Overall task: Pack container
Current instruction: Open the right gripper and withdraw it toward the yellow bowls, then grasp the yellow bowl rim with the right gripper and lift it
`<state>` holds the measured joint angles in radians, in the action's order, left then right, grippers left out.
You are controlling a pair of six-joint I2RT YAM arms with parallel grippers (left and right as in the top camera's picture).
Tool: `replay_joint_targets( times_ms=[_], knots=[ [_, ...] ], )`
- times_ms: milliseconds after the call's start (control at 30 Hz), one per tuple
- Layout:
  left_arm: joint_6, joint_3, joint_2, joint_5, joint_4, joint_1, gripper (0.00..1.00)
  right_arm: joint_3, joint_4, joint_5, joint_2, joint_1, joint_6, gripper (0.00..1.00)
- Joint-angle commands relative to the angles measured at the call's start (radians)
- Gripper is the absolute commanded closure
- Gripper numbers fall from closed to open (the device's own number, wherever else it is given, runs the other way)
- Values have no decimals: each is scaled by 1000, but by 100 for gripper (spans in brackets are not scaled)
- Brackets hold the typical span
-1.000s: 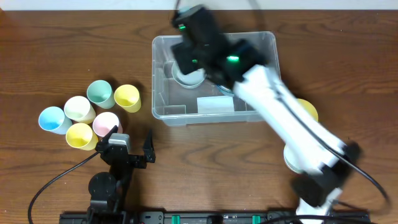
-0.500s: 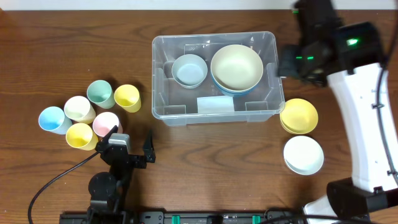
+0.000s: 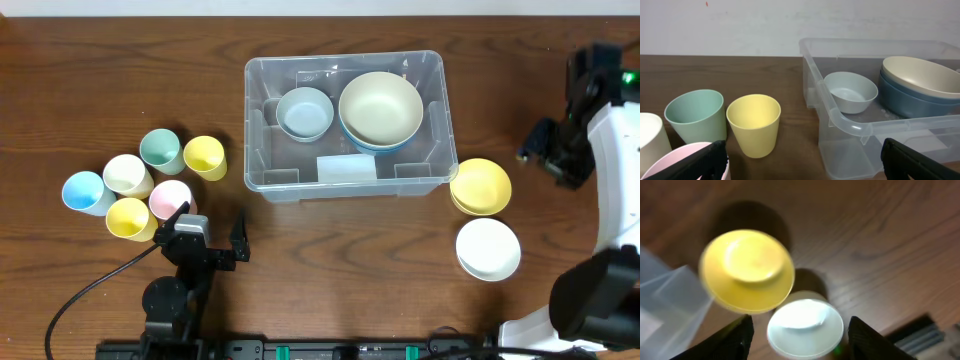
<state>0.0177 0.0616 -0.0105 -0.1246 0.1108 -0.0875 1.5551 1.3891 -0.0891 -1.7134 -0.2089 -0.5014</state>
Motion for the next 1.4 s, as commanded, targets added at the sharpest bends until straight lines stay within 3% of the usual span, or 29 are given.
replay_joint_targets(
  times_ms=[0, 300, 533, 633, 767, 967, 1367],
  knots=[
    [-18, -30, 6, 5, 10, 4, 2, -119, -63, 24, 3, -31, -14, 38],
    [-18, -30, 6, 5, 10, 4, 2, -317, -317, 106, 3, -58, 101, 39],
    [-18, -30, 6, 5, 10, 4, 2, -468, -499, 136, 1, -58, 114, 44],
    [-18, -30, 6, 5, 10, 4, 2, -515, -547, 142, 1, -58, 114, 53],
    [-18, -30, 6, 5, 10, 4, 2, -527, -571, 141, 1, -60, 114, 78],
    [-18, -30, 6, 5, 10, 4, 2, -527, -597, 138, 1, -59, 114, 96],
    [-18, -30, 6, 5, 10, 4, 2, -446, -589, 75, 14, -74, 113, 99]
  ],
)
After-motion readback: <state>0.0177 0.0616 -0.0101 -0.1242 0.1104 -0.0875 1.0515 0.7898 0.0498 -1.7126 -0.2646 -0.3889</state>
